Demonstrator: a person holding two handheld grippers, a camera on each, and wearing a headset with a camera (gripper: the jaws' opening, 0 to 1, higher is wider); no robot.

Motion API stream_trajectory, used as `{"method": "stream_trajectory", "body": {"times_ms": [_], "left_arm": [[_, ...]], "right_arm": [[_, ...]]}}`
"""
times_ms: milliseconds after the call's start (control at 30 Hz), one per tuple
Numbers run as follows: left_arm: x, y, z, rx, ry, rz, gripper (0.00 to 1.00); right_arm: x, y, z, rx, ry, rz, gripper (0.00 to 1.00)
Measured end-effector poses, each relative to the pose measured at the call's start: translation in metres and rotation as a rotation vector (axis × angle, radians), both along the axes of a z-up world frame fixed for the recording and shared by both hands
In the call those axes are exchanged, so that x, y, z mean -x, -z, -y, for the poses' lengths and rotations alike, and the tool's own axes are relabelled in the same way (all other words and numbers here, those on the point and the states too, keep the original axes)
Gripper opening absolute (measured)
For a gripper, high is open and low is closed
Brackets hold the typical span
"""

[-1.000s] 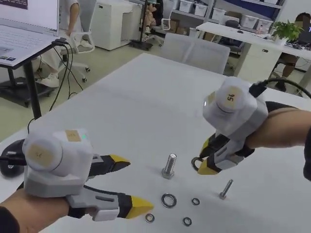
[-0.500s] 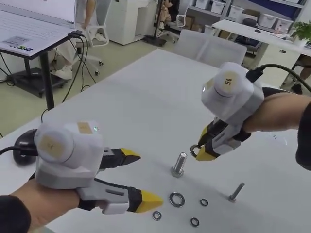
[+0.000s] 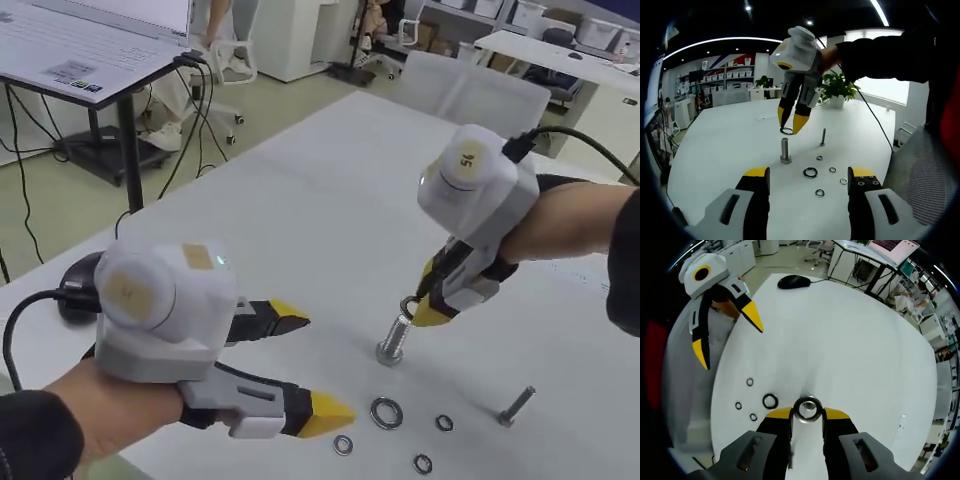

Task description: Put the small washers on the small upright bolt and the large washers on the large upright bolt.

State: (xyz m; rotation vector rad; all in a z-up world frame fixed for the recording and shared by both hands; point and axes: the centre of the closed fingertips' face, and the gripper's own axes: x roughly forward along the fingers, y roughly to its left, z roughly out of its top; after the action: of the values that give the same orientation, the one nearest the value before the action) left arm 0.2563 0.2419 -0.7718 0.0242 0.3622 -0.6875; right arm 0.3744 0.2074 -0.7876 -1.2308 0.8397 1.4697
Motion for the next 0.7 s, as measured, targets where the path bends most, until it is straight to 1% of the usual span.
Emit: {"method": "stream_trajectory", "body": {"times_ms": [67, 233, 367, 500, 700], "left_arm": [[0.0, 0.0, -0.001, 0.001, -0.004, 0.0, 0.62], [-0.001, 0.001, -0.002, -0.001, -0.01, -0.004, 0.62], [-0.001, 0.003, -0.001, -0.004, -0.009, -0.009, 0.62], [-0.001, 0.003, -0.002, -0.005, -0.011, -0.01, 0.62], [-0.002, 0.004, -0.002, -0.007, -0.012, -0.012, 0.62]], "right_arm": [[0.001, 0.004, -0.002, 0.005, -0.003, -0.014, 0.23], [0.003, 0.01, -0.001, 0.022, -0.012, -0.018, 0.23], [0.0, 0.015, 0.001, 0.029, -0.008, -0.021, 0.23], [0.002, 0.017, 0.002, 0.036, -0.013, -0.023, 0.23], [0.006, 0.021, -0.001, 0.038, -0.02, -0.033, 0.23]]}}
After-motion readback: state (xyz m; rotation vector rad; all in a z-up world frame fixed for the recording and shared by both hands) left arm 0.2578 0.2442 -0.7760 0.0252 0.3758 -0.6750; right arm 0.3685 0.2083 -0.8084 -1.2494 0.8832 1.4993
